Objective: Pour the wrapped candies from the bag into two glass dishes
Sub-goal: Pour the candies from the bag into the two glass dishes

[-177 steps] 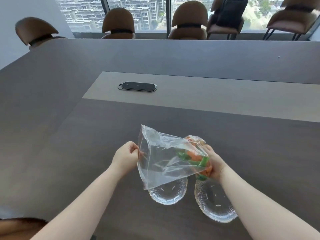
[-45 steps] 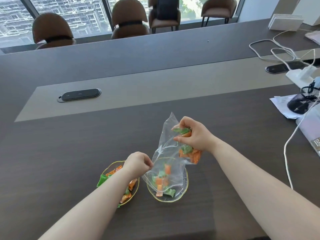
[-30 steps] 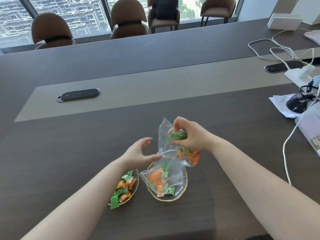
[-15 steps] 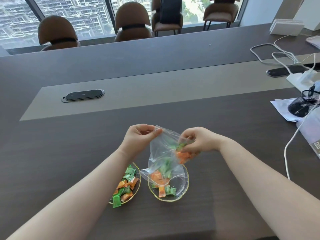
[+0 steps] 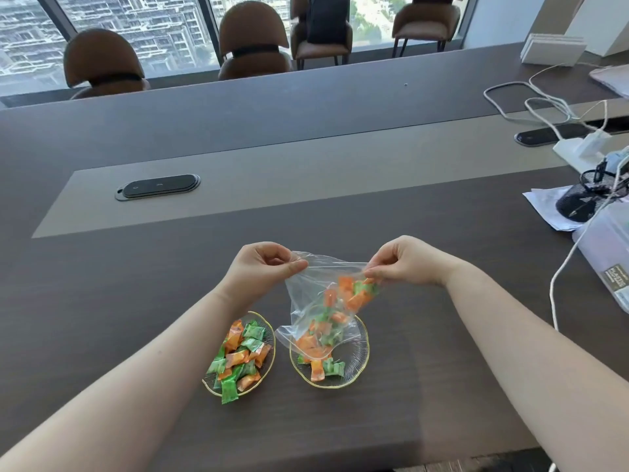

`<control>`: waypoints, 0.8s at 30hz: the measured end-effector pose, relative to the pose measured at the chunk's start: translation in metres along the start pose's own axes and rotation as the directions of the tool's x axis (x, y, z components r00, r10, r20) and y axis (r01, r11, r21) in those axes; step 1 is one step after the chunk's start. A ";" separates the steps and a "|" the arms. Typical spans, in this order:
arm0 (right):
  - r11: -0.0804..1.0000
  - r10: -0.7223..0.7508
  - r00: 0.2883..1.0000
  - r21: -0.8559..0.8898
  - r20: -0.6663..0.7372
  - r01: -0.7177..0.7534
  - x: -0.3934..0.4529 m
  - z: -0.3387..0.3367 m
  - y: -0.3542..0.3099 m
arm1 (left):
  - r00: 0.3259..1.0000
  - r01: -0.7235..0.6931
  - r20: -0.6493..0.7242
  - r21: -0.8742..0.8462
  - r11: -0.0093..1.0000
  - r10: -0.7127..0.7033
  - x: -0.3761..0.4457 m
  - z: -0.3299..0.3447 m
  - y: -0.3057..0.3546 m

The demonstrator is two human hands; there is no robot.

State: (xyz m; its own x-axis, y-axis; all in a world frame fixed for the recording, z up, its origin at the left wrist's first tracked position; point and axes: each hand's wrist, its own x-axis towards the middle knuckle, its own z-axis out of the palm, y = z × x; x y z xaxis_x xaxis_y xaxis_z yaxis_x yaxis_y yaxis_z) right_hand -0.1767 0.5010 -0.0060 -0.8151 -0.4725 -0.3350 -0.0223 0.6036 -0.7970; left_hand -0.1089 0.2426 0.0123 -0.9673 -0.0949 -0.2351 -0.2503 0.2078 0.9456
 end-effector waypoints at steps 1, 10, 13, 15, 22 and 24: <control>1.000 -0.011 1.000 0.010 -0.002 0.011 -0.002 0.000 -0.003 | 1.000 -0.002 0.005 0.003 1.000 0.002 -0.002 -0.001 0.001; 0.998 -0.067 0.994 -0.026 -0.084 0.065 -0.015 0.003 -0.021 | 1.000 0.013 0.017 0.086 0.996 -0.015 -0.015 -0.015 0.004; 0.993 -0.102 0.989 -0.065 -0.106 0.095 -0.019 0.003 -0.028 | 0.999 0.016 0.031 0.095 0.995 -0.019 -0.020 -0.018 0.004; 0.990 -0.120 0.987 -0.081 -0.111 0.111 -0.021 0.004 -0.030 | 0.999 0.013 0.051 0.105 0.994 -0.018 -0.023 -0.020 0.003; 0.977 -0.185 0.976 -0.131 -0.111 0.171 -0.028 0.007 -0.043 | 0.996 -0.001 0.084 0.110 0.994 -0.008 -0.028 -0.026 0.008; 0.975 -0.195 0.974 -0.129 -0.118 0.180 -0.029 0.008 -0.048 | 0.996 -0.010 0.086 0.105 0.994 0.001 -0.029 -0.027 0.010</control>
State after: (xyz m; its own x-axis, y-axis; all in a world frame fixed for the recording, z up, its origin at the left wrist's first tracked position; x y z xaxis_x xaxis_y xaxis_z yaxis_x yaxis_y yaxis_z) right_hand -0.1471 0.4803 0.0382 -0.8579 -0.5017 -0.1113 -0.2426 0.5863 -0.7729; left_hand -0.0819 0.2207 0.0344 -0.9674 -0.0111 -0.2529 -0.2437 0.3099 0.9190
